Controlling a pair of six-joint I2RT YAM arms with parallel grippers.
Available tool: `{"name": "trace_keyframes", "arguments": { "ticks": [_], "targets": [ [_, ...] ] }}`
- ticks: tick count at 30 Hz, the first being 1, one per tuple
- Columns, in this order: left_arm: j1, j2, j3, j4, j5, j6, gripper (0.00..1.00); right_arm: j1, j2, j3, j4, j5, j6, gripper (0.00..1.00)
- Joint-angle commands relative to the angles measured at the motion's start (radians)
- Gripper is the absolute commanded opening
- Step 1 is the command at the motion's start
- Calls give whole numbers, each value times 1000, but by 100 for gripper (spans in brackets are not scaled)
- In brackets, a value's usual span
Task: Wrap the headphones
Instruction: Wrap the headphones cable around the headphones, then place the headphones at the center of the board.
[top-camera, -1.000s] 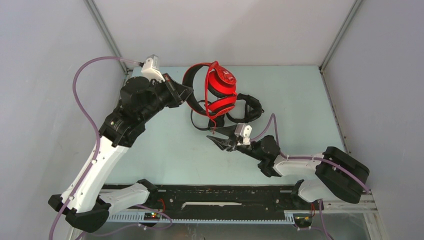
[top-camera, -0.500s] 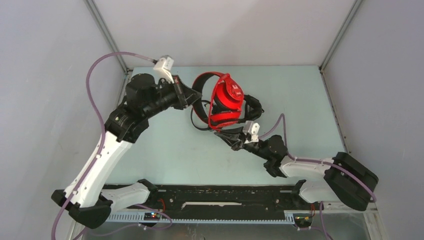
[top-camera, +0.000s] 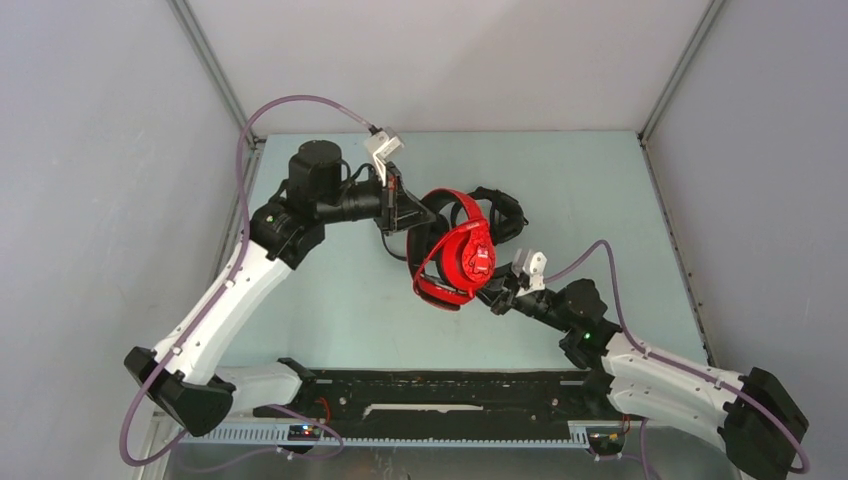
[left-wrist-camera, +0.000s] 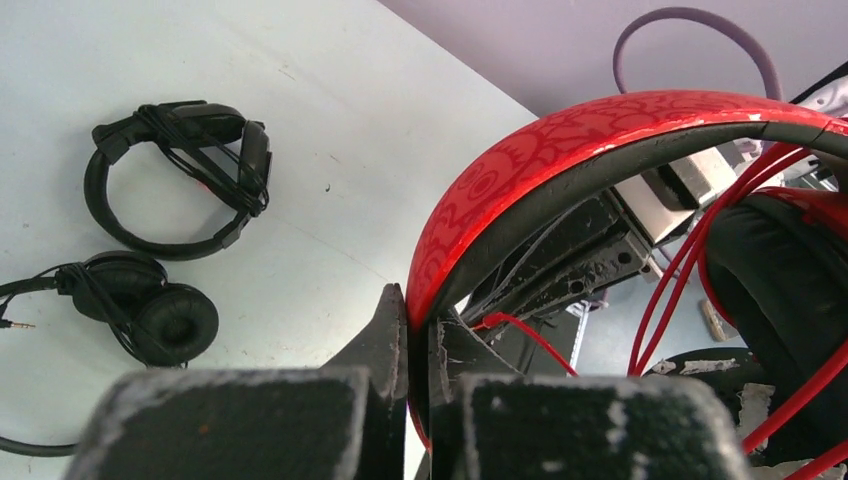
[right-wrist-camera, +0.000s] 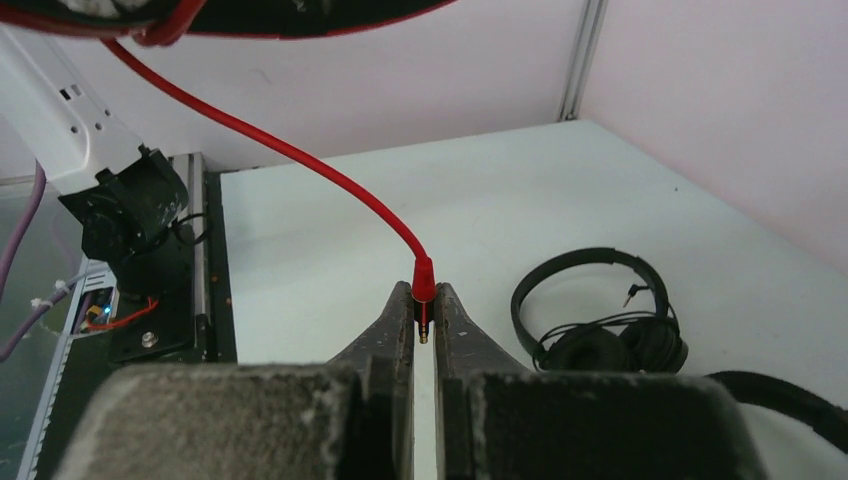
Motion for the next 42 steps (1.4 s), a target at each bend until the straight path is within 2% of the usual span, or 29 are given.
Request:
{"name": "trace_keyframes", "arguments": {
  "ticks": [1, 4, 9, 16, 24, 27, 31, 38, 42],
  "targets": [
    [2, 3, -6, 151, 3, -53, 0, -2, -8, -24, -85, -18, 8, 0],
    [3, -4, -10, 219, -77, -176, 0, 17, 31, -35, -7, -8, 27, 0],
    [2, -49, -20, 273, -231, -283, 0, 56, 124, 8, 42, -16, 15, 0],
    [2, -81, -19, 328, -253, -434, 0, 56, 217, 49, 98, -2, 15, 0],
    [4, -56, 2, 249, -138, -475, 0, 33, 239, 59, 146, 12, 20, 0],
    [4, -46, -21, 238, -135, -492, 0, 33, 243, 64, 170, -4, 16, 0],
    [4, -57, -58, 251, -176, -491, 0, 40, 278, 108, 148, -103, 8, 0],
    [3, -29, -31, 230, -242, -487, 0, 82, 343, 139, 160, -148, -1, 0],
    [5, 3, 33, 130, -314, -401, 0, 89, 367, 150, 164, -223, 6, 0]
  ]
}}
